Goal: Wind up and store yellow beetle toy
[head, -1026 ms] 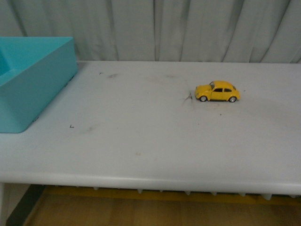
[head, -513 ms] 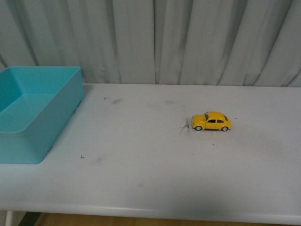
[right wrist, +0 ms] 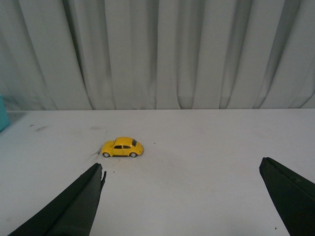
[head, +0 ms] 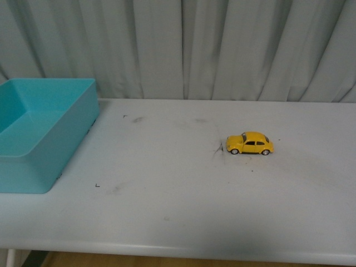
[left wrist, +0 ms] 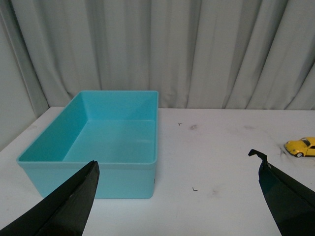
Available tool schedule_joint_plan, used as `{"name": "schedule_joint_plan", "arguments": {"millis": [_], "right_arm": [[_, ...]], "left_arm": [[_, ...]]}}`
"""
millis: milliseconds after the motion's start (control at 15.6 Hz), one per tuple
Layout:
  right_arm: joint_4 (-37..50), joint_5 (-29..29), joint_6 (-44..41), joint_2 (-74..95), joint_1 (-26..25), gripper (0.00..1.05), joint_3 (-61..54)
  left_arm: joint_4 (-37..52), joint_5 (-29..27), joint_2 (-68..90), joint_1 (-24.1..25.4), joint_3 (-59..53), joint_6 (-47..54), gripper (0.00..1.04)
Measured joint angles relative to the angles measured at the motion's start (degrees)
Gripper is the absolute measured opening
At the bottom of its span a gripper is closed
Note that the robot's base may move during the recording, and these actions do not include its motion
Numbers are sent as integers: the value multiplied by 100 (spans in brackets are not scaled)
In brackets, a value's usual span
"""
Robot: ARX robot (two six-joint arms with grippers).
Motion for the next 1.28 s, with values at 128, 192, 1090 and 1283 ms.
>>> {"name": "schedule_joint_plan", "arguments": {"millis": [128,192,1090,1283], "right_arm": [[0,0,0,0,0,98,0],[2,0,0,-2,0,98,0],[0,0,0,0,0,98,0],[0,0,0,0,0,98,0]], "left_arm": [[0,0,0,0,0,0,98],[0,0,0,0,0,0,98],[0,0,0,0,0,0,98],[0,0,0,0,0,0,98]]}}
